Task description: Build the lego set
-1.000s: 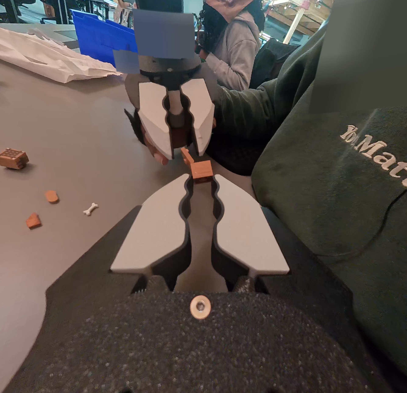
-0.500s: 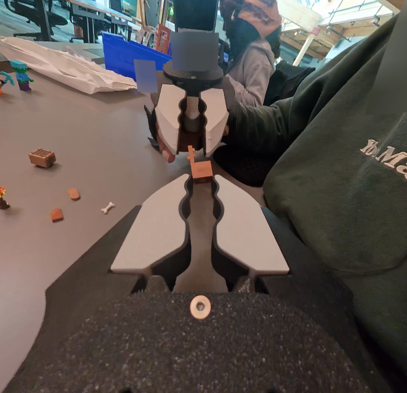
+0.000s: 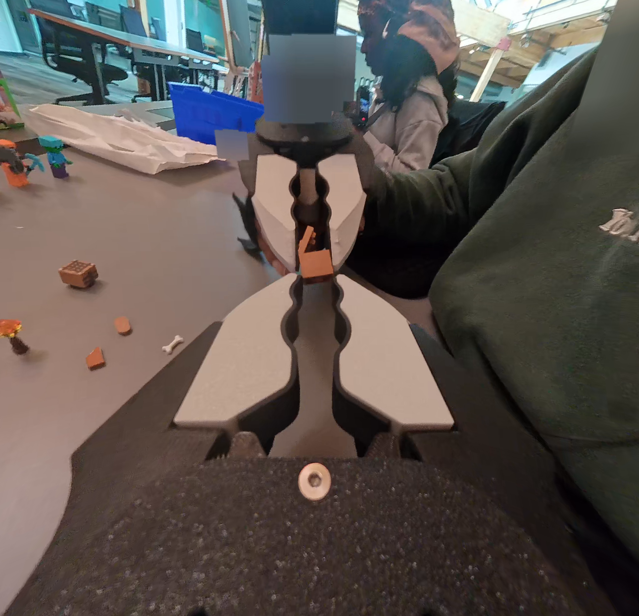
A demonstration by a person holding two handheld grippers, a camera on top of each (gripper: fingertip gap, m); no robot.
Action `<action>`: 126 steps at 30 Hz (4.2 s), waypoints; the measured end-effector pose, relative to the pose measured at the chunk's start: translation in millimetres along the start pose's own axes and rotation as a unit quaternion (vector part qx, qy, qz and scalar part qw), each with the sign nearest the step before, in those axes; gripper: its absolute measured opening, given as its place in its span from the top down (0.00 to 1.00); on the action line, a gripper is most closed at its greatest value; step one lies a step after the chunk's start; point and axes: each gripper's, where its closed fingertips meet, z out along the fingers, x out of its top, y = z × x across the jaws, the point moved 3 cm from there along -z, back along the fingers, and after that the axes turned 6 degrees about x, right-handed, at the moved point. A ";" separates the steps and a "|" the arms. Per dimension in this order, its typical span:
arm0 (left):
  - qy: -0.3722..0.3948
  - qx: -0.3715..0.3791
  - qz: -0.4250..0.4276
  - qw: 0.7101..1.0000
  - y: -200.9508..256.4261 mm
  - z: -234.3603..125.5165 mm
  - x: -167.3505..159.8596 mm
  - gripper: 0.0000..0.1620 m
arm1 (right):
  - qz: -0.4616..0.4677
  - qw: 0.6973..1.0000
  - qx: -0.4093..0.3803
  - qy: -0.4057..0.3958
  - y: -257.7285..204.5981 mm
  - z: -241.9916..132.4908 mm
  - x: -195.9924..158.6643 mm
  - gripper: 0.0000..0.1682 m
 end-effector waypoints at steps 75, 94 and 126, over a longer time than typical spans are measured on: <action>-0.306 0.119 0.147 0.933 -61.0 63.8 -27.0 0.82 | -0.081 0.967 -0.092 -0.225 58.0 -47.6 -70.9 0.82; -0.310 0.270 0.127 0.903 -85.2 14.8 -29.6 0.85 | -0.097 0.960 -0.079 -0.250 93.1 -28.2 -58.5 0.87; -0.276 0.304 0.046 0.911 -126.3 15.0 -38.4 0.88 | -0.034 0.972 -0.219 -0.073 49.8 -61.5 -54.5 0.88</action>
